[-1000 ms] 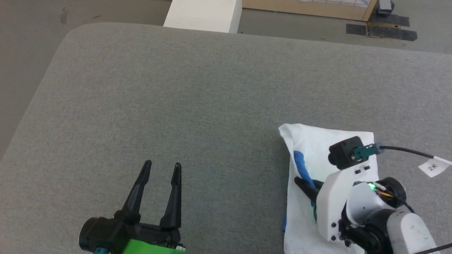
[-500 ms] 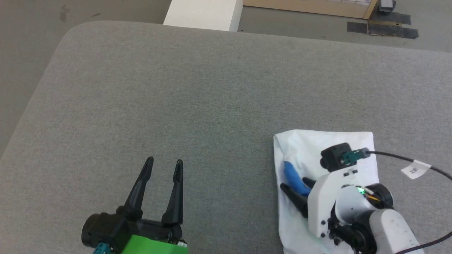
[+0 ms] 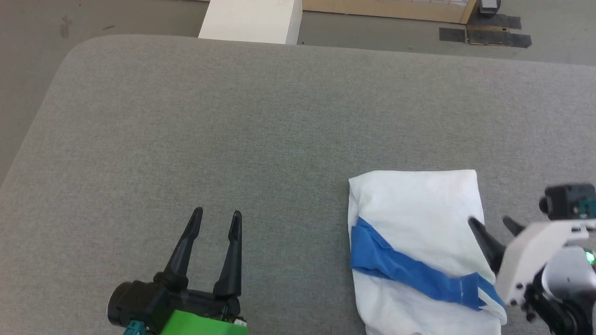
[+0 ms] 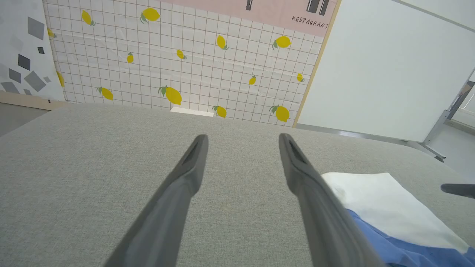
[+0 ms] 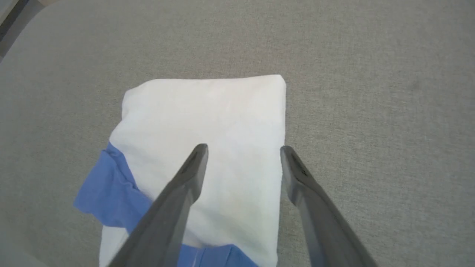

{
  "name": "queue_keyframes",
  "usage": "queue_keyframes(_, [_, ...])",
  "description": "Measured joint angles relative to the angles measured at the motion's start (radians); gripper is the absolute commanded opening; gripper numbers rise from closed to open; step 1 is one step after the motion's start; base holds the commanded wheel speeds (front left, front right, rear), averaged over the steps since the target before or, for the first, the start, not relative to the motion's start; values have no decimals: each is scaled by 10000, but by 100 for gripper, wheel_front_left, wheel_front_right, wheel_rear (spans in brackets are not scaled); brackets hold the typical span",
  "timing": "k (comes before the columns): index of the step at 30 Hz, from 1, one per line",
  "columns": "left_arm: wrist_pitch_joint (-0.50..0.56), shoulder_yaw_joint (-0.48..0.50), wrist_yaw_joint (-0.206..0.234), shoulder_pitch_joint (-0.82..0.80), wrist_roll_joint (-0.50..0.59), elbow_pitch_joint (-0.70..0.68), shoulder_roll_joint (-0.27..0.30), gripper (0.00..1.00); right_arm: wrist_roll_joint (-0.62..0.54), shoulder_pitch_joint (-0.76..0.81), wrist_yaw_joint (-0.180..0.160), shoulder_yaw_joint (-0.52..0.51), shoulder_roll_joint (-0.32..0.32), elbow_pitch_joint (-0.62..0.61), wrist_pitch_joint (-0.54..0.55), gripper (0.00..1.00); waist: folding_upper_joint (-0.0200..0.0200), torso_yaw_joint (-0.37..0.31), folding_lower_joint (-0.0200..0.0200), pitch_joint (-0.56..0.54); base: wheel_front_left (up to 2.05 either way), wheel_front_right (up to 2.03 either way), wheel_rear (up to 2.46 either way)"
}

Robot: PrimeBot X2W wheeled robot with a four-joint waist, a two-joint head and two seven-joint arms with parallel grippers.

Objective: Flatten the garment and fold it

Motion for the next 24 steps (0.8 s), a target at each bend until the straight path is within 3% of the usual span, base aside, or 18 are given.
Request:
queue_keyframes(6, [0,-52,-81,-5,54,35,0,100,-121,445,-2,-637,42,685,-44,100,0,121,0,73,0,0,0])
queue_keyframes(14, [0,-42,-136,-11,109,71,38,100,92,-8,-2,-472,42,2635,-495,100,0,371,0,218,0,0,0])
queue_keyframes(16, [0,-38,-138,-11,121,81,48,100,226,-196,-2,-433,35,2980,-499,82,0,392,0,222,0,0,0])
queue_keyframes(17, [0,-35,-138,-11,121,81,54,100,247,-293,0,-405,21,3118,-525,33,0,392,0,234,0,0,0])
queue_keyframes(19, [0,-27,-142,-12,121,81,54,100,347,-476,0,-351,10,3350,-612,0,0,371,0,247,0,0,0])
queue_keyframes(24, [0,8,-167,-42,119,94,56,100,430,-751,2,-176,36,3684,-901,0,0,160,0,235,0,0,0])
